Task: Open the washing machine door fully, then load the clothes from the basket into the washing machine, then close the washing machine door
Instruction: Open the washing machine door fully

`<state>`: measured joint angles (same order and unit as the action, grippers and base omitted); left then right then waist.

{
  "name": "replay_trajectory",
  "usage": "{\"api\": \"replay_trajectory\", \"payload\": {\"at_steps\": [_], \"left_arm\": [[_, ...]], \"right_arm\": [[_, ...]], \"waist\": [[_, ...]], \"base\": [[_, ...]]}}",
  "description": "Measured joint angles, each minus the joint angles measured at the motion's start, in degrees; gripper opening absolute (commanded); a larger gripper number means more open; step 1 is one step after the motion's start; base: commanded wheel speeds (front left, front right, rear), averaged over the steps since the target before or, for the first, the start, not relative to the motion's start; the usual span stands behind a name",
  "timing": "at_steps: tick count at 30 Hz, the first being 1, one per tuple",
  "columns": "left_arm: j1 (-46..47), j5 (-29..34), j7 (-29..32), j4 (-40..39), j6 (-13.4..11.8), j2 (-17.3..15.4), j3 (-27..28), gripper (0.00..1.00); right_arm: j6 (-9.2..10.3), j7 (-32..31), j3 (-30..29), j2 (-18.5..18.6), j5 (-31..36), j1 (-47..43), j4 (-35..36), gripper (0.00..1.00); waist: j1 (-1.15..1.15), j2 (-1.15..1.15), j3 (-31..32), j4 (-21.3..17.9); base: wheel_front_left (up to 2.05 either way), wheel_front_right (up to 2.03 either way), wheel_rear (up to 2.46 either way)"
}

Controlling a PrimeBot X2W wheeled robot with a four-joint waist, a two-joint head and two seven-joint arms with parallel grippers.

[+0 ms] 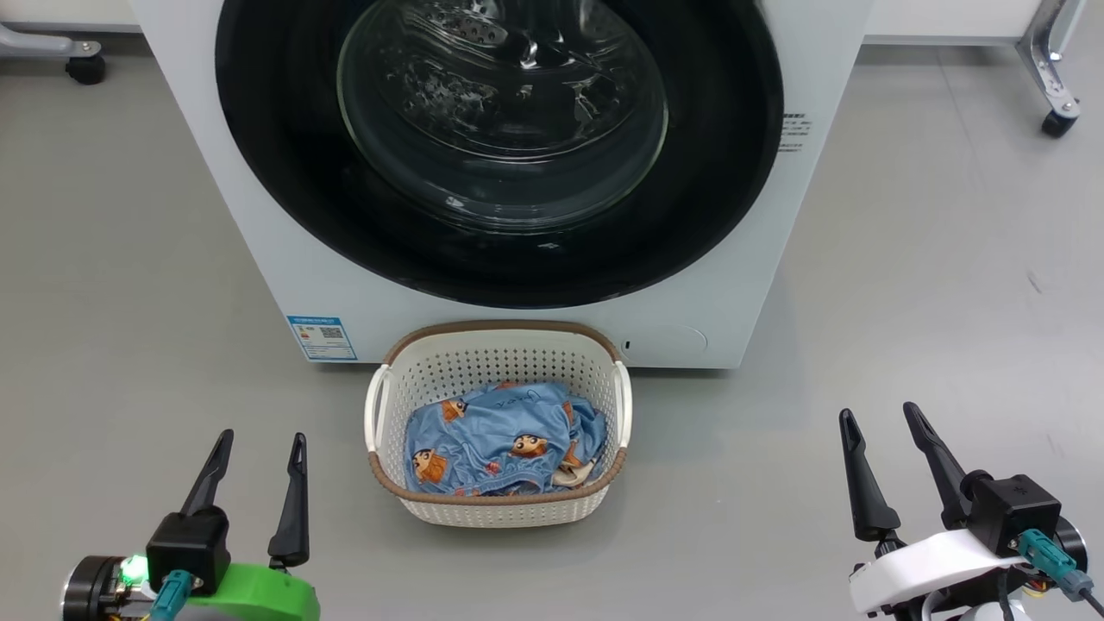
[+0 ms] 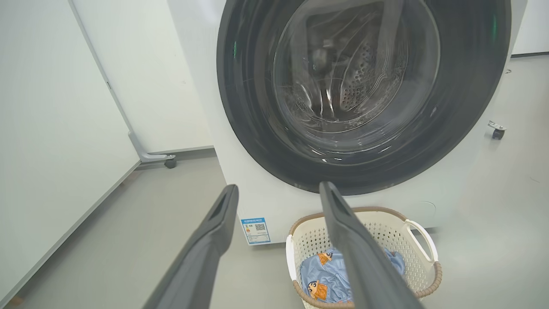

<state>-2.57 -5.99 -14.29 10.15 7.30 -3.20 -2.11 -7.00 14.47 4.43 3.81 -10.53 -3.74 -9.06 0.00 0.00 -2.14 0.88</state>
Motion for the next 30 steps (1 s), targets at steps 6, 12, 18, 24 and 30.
{"api": "replay_trajectory", "payload": {"at_steps": [6, 12, 18, 24, 30], "left_arm": [[0.03, -0.16, -0.15, -0.78, 0.00, 0.13, 0.68, 1.00], [0.03, -0.48, -0.15, -1.05, 0.00, 0.18, 0.68, 1.00], [0.03, -0.63, -0.15, -1.16, 0.01, 0.31, 1.03, 1.00], [0.03, -0.66, -0.15, -1.18, 0.01, 0.33, 1.41, 1.00], [0.03, -0.66, -0.15, -1.16, 0.01, 0.36, 1.43, 1.00]], "right_arm": [[0.00, 0.00, 0.00, 0.00, 0.00, 0.01, 0.00, 1.00], [0.00, 0.00, 0.00, 0.00, 0.00, 0.01, -0.01, 1.00], [0.00, 0.00, -0.03, 0.00, 0.00, 0.02, 0.00, 1.00], [0.00, 0.00, -0.32, -0.03, 0.00, 0.04, 0.02, 1.00], [0.00, 0.00, -0.44, -0.08, -0.01, 0.04, 0.08, 1.00]], "waist": [[0.00, 0.00, -0.07, 0.07], [0.00, 0.00, -0.19, 0.06], [0.00, 0.00, -0.29, 0.01], [0.00, 0.00, -0.34, -0.05], [0.00, 0.00, -0.34, -0.08]], "base": [[0.88, 0.88, -1.77], [0.74, 0.74, -1.48], [0.59, 0.59, -1.18], [0.43, 0.43, -0.85], [0.30, 0.30, -0.60]]}}
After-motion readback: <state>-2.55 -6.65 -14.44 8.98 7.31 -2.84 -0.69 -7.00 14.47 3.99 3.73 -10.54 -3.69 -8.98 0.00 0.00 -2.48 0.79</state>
